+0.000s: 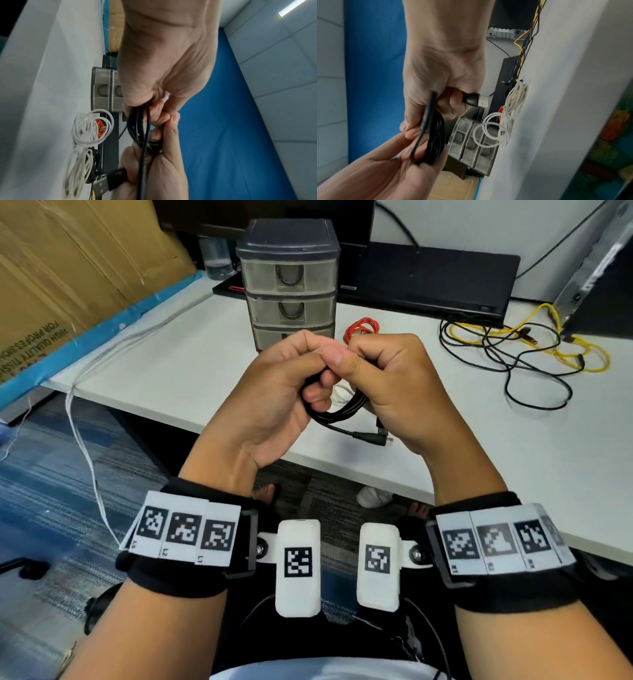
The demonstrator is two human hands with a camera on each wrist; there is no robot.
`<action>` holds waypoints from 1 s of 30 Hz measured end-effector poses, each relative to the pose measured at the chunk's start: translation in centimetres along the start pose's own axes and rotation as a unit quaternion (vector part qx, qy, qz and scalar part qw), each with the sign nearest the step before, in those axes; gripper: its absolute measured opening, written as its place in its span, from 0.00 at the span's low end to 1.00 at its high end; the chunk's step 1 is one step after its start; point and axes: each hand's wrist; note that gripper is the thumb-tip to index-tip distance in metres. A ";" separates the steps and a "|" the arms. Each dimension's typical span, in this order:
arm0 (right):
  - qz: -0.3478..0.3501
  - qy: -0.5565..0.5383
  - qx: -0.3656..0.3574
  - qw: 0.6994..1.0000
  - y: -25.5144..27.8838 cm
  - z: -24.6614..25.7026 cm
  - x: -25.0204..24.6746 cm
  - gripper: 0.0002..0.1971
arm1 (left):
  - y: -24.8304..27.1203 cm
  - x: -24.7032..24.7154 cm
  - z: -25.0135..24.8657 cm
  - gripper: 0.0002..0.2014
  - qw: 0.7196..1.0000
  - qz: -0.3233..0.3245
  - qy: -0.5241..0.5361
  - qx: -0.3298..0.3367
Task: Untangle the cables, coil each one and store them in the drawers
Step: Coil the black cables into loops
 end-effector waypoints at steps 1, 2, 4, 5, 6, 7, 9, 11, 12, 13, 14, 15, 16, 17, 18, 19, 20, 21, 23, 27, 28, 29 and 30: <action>0.000 0.005 0.005 1.000 0.0 -0.2 -0.1 0.24 | -0.1 0.1 0.1 0.08 1.000 -0.011 -0.009 -0.001; 0.001 0.009 0.009 1.000 0.1 -0.3 -0.2 0.24 | -0.2 0.1 0.1 0.09 1.000 -0.021 -0.022 -0.001; 0.007 0.017 0.018 1.000 0.3 -0.5 -0.6 0.20 | -0.3 0.1 0.1 0.11 0.998 -0.037 -0.052 0.003; 0.010 0.017 0.027 0.999 0.4 -0.6 -0.9 0.17 | -0.3 0.0 0.0 0.11 0.997 -0.044 -0.062 0.005; 0.007 0.011 0.038 0.999 0.6 -0.6 -1.1 0.14 | -0.4 -0.1 0.0 0.10 0.997 -0.050 -0.066 0.005; -0.002 0.005 0.045 0.999 0.6 -0.5 -1.5 0.10 | -0.5 -0.2 -0.2 0.10 0.996 -0.055 -0.066 0.005; -0.020 0.008 0.043 0.999 0.7 -0.4 -2.0 0.11 | -0.9 -0.5 -0.4 0.09 0.997 -0.054 -0.061 0.010; -0.016 0.045 0.026 0.999 0.6 -0.2 -2.5 0.14 | -1.1 -0.8 -0.7 0.09 0.998 -0.040 -0.052 0.018; -0.013 0.074 0.017 0.997 0.5 0.0 -2.7 0.13 | -1.1 -0.9 -0.9 0.08 0.998 -0.029 -0.047 0.023; -0.012 0.107 0.008 0.994 0.4 0.2 -2.9 0.12 | -1.1 -0.9 -1.0 0.08 0.999 -0.018 -0.041 0.028; -0.018 0.139 0.002 0.990 0.3 0.4 -3.0 0.11 | -1.1 -0.9 -1.1 0.08 0.999 -0.007 -0.035 0.031; -0.029 0.166 -0.002 0.986 0.1 0.6 -2.9 0.10 | -1.0 -0.9 -1.1 0.07 0.999 0.001 -0.031 0.034; -0.045 0.188 -0.005 0.981 -0.1 0.8 -2.6 0.09 | -1.0 -0.9 -1.2 0.07 0.999 0.007 -0.027 0.036; -0.067 0.207 -0.008 0.976 -0.4 1.0 -2.2 0.08 | -0.9 -0.9 -1.2 0.06 0.999 0.012 -0.022 0.037; -0.090 0.224 -0.013 0.970 -0.8 1.2 -1.8 0.08 | -0.9 -0.9 -1.3 0.06 0.999 0.014 -0.017 0.038; -0.112 0.236 -0.020 0.965 -1.3 1.4 -1.4 0.08 | -0.8 -0.9 -1.3 0.06 0.999 0.014 -0.014 0.037; -0.130 0.241 -0.030 0.961 -1.8 1.6 -1.2 0.08 | -0.8 -1.0 -1.4 0.07 0.999 0.012 -0.015 0.037; -0.142 0.239 -0.042 0.960 -2.3 1.9 -1.1 0.08 | -0.8 -1.0 -1.4 0.07 0.999 0.010 -0.020 0.037; -0.152 0.225 -0.063 0.960 -3.0 2.4 -1.1 0.09 | -0.7 -1.1 -1.6 0.07 0.999 0.012 -0.034 0.041; -0.136 0.169 -0.070 0.974 -2.9 2.1 -1.1 0.09 | -0.4 -1.3 -1.9 0.07 0.998 0.016 -0.045 0.046; -0.130 0.155 -0.067 0.977 -2.8 1.9 -1.0 0.09 | -0.4 -1.3 -1.9 0.06 0.998 0.014 -0.045 0.047; -0.125 0.143 -0.063 0.980 -2.6 1.7 -1.1 0.09 | -0.3 -1.3 -1.8 0.05 0.998 0.014 -0.044 0.046; -0.122 0.131 -0.060 0.982 -2.5 1.5 -1.1 0.10 | -0.3 -1.3 -1.7 0.05 0.998 0.014 -0.043 0.044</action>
Point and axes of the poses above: each hand's wrist, its own y-axis away from the middle knuckle, its own x-axis out of the palm, z = x × y, and after that the axes turned 1 degree about x, right-handed
